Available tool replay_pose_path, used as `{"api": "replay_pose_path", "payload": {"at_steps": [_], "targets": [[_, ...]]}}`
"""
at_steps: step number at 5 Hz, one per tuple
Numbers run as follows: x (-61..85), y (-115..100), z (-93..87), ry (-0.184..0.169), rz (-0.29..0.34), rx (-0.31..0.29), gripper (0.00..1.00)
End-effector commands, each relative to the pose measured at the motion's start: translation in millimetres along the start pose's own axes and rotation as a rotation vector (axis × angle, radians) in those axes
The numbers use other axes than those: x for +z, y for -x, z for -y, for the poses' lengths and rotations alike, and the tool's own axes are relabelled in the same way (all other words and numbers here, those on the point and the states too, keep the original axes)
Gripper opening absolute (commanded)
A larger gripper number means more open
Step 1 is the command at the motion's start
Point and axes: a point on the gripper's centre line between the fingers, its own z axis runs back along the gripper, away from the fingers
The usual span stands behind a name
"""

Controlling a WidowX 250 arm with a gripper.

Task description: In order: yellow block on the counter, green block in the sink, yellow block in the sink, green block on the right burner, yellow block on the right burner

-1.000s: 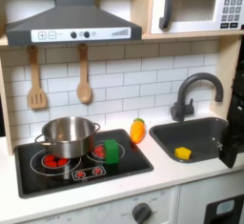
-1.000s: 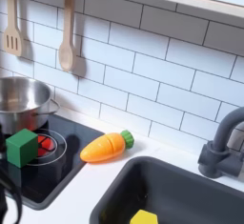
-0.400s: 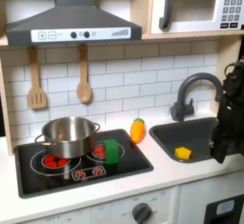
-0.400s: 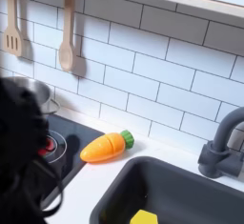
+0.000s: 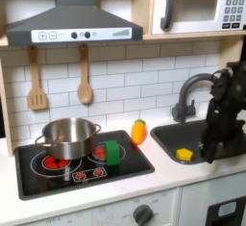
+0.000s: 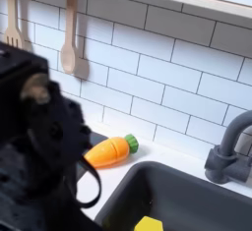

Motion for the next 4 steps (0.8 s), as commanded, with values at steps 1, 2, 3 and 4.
{"api": "replay_pose_path", "payload": {"at_steps": [1,2,3,4], "targets": [[-9.8,-46,12.0,0.018,0.045,0.049,1.00],[-16.1,-64,15.7,0.018,0.047,0.071,1.00],[-20.1,-74,18.4,0.017,0.047,0.074,1.00],[-26.9,-80,19.7,0.016,0.028,0.077,1.00]]}}
